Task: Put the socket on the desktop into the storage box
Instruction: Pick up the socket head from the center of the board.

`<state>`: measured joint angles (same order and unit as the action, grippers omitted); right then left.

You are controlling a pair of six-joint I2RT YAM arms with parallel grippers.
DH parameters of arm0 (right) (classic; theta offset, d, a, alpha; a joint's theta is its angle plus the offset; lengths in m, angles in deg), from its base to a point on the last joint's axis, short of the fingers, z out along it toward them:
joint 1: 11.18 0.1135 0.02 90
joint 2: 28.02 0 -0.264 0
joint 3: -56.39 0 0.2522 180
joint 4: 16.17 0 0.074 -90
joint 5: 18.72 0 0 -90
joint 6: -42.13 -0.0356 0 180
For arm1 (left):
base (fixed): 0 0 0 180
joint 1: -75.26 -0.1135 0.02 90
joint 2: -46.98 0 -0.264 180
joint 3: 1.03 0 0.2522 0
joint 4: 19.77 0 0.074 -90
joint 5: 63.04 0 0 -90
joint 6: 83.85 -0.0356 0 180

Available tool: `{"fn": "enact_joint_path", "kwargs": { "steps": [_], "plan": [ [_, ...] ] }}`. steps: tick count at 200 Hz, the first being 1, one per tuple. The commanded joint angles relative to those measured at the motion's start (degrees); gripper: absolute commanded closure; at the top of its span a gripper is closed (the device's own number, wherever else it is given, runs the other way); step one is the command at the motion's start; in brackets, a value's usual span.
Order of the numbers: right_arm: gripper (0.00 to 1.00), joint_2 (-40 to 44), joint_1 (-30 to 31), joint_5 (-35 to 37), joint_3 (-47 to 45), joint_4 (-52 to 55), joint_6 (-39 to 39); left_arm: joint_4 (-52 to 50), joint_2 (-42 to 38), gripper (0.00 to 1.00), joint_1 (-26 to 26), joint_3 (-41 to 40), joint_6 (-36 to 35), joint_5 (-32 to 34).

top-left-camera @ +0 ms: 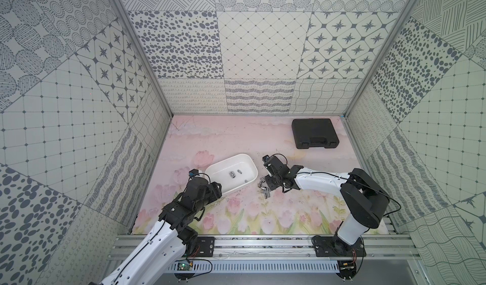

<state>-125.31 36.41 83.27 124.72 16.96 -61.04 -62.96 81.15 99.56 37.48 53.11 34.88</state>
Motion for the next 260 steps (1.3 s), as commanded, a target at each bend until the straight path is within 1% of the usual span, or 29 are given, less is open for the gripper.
{"fn": "enact_joint_path", "kwargs": {
  "steps": [1, 106, 156, 206, 260],
  "plan": [
    [0.58, -1.46, 0.22, -0.46, 1.57, -1.30, 0.78, -0.28, -0.10, 0.28, 0.14, -0.01, -0.18, -0.36],
    [0.61, -4.42, 0.22, 0.25, 3.03, -0.54, 1.13, -0.08, -0.07, 0.28, 0.20, -0.06, -0.30, -0.74],
    [0.66, -5.53, 0.23, 0.84, 3.62, 0.20, 0.94, -0.03, -0.15, 0.28, 0.14, -0.03, -0.38, -0.92],
    [0.72, -4.57, 0.28, 0.86, 3.33, 0.56, 0.69, -0.14, -0.17, 0.28, 0.14, 0.00, -0.31, -0.84],
    [0.74, -3.18, 0.26, 0.63, 2.88, 0.60, 0.16, -0.17, -0.09, 0.28, 0.15, -0.04, -0.32, -0.72]
  ]
}}
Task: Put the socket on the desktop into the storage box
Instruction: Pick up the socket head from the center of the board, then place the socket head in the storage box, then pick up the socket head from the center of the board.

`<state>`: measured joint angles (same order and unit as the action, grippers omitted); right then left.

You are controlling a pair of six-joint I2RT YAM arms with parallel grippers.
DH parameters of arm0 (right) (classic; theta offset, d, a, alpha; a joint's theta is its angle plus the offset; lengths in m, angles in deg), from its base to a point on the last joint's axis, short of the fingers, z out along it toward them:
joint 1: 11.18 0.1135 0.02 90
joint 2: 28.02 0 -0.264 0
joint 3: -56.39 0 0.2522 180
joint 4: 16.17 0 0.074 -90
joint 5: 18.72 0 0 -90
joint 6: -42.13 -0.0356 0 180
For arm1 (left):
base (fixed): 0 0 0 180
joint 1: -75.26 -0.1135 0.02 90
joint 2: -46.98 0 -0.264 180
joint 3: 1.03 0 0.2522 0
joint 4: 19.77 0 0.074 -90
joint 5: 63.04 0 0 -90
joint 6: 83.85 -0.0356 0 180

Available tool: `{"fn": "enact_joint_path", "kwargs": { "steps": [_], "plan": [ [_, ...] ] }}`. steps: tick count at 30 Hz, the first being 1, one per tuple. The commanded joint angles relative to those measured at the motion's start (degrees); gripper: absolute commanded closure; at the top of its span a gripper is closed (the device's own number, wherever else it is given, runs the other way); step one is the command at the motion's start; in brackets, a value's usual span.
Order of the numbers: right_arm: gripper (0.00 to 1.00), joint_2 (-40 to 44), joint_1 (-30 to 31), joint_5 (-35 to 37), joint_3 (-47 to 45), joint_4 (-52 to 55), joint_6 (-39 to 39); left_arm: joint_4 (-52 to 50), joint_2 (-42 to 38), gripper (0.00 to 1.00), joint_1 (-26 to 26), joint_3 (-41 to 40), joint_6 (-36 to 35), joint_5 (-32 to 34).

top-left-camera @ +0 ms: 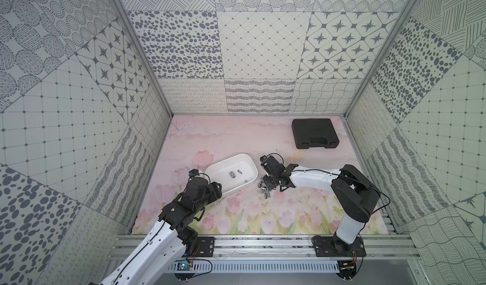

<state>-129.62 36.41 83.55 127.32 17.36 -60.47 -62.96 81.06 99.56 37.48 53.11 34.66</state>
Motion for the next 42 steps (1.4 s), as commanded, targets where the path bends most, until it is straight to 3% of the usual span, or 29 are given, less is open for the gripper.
{"fn": "enact_joint_path", "kwargs": {
  "steps": [1, 19, 26, 33, 38, 42],
  "plan": [
    [0.74, 1.18, 0.28, 0.37, 0.25, 0.24, -0.41, -0.14, 0.05, 0.28, 0.14, -0.05, -0.30, -0.50],
    [0.78, 11.15, 1.34, 0.58, -1.13, 1.22, -1.84, -0.28, -0.01, 0.27, 0.15, -0.06, -0.29, -0.23],
    [0.77, 15.98, 5.72, 2.50, 5.28, 5.24, -3.80, -0.36, -0.03, 0.28, 0.08, -0.05, -0.23, 0.03],
    [0.77, 4.97, 11.33, 1.71, 19.39, 6.97, -4.05, -0.73, -0.41, 0.28, 0.14, 0.03, -0.32, 0.41],
    [0.75, -4.54, 11.82, 0.94, 27.01, 7.21, -4.97, -0.74, -0.59, 0.28, 0.13, 0.01, -0.17, 0.33],
    [0.67, -10.06, 11.73, 1.27, 31.68, 8.44, -4.92, -0.70, -0.66, 0.28, 0.10, -0.03, -0.16, 0.05]
  ]
}}
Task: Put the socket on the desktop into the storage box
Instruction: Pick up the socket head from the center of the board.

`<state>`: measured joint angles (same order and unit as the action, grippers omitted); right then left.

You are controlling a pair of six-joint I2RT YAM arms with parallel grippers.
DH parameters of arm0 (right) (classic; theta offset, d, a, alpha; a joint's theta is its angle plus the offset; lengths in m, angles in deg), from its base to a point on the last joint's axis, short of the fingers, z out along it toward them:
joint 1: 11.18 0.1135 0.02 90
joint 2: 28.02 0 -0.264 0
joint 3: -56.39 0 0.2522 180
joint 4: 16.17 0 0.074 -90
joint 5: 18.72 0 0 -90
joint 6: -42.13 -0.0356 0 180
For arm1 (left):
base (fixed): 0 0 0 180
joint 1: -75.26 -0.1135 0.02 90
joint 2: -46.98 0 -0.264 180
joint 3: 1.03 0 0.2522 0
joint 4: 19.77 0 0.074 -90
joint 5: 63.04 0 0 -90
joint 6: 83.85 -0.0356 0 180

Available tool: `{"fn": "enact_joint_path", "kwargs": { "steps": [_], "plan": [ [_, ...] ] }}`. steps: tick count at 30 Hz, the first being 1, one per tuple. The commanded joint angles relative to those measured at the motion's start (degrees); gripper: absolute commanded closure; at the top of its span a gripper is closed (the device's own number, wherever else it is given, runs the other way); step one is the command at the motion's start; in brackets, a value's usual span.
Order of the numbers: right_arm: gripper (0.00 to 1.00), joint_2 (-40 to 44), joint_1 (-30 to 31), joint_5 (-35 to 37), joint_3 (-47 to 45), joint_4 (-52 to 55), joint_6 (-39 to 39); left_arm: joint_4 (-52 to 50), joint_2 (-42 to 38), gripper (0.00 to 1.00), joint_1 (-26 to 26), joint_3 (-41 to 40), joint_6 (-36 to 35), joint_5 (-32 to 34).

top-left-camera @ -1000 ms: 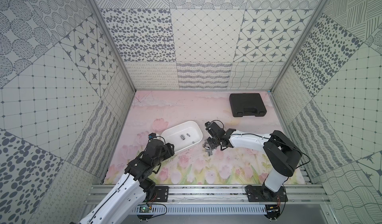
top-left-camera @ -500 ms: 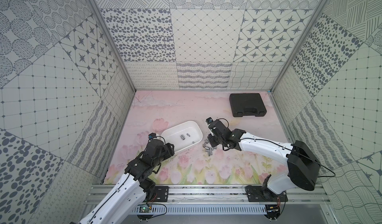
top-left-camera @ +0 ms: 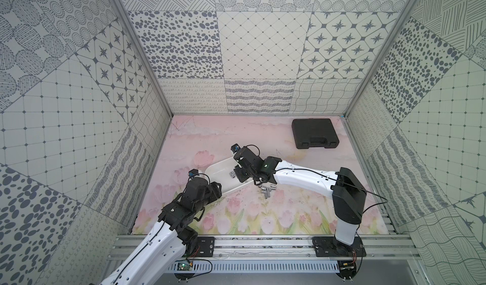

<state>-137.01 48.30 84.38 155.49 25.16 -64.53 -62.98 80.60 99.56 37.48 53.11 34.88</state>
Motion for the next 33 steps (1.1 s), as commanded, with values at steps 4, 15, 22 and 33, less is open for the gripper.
{"fn": "enact_joint_path", "kwargs": {
  "steps": [4, 15, 22, 33],
  "plan": [
    [0.51, -3.28, -0.23, 1.20, 4.28, 1.43, -0.86, -0.69, -0.23, 0.28, 0.14, 0.10, -0.11, -0.35],
    [0.49, 14.69, -1.80, 4.38, -9.65, 1.52, 1.11, -0.63, -0.21, 0.28, 0.10, -0.14, -0.11, -0.44],
    [0.51, 27.29, -11.99, -2.19, -27.17, -1.71, 0.07, -0.52, 0.10, 0.28, 0.14, -0.05, -0.03, -0.15],
    [0.62, 19.05, -14.36, -3.48, -30.70, -7.22, -2.57, -0.17, 1.54, 0.28, 0.17, 0.08, -0.11, -0.17]
  ]
}}
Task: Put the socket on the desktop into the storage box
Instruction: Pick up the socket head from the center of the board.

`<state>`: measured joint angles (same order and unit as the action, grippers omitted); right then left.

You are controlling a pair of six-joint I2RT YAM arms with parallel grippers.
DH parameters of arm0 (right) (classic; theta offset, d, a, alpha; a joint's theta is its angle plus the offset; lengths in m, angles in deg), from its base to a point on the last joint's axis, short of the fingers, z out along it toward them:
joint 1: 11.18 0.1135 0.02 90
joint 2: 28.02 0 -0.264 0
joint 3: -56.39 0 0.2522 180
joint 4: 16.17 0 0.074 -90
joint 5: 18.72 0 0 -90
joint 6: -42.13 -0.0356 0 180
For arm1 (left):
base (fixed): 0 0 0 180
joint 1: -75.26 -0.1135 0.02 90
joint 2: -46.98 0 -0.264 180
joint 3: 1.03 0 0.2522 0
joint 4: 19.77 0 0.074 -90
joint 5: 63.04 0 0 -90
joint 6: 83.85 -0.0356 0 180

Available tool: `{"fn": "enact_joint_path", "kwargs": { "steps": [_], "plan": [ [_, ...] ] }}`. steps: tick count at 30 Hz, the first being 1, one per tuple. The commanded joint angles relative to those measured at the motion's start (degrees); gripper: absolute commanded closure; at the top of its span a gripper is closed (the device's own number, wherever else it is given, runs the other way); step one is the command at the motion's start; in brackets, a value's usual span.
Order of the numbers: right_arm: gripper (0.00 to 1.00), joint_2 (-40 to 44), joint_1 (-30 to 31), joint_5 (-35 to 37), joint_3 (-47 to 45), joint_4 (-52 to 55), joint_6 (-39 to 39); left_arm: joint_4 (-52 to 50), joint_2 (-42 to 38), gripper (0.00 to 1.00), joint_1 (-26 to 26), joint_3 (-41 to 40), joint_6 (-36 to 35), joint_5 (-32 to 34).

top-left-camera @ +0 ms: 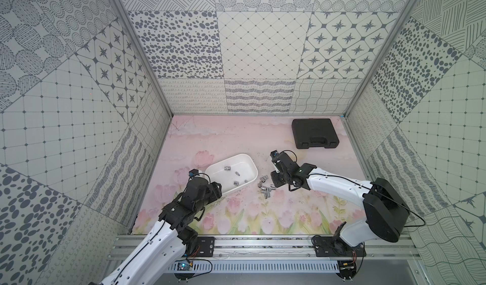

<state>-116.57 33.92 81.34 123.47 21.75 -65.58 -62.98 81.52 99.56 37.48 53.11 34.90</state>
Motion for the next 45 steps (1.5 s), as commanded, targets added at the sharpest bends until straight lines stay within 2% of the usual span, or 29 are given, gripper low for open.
{"fn": "enact_joint_path", "kwargs": {
  "steps": [1, 15, 21, 24, 45],
  "plan": [
    [0.63, -1.74, -0.01, -0.05, 1.32, -4.31, -1.70, -0.16, 0.61, 0.28, 0.14, 0.03, -0.15, -0.29],
    [0.64, -9.89, -0.07, -1.82, 5.87, -5.47, -3.62, -0.34, -0.82, 0.28, 0.16, -0.10, 0.10, -0.64],
    [0.65, -11.28, -0.09, -0.24, 6.47, -5.45, -3.38, -0.12, -0.71, 0.27, 0.10, -0.12, 0.25, -1.15],
    [0.68, -12.33, -0.09, -0.80, 7.05, -5.43, -3.33, 0.01, -0.54, 0.28, 0.15, -0.16, 0.49, -1.20],
    [0.69, -14.44, -0.01, -1.28, 7.58, -5.69, -3.65, 0.01, -0.52, 0.28, 0.14, -0.15, 0.44, -1.57]
  ]
}}
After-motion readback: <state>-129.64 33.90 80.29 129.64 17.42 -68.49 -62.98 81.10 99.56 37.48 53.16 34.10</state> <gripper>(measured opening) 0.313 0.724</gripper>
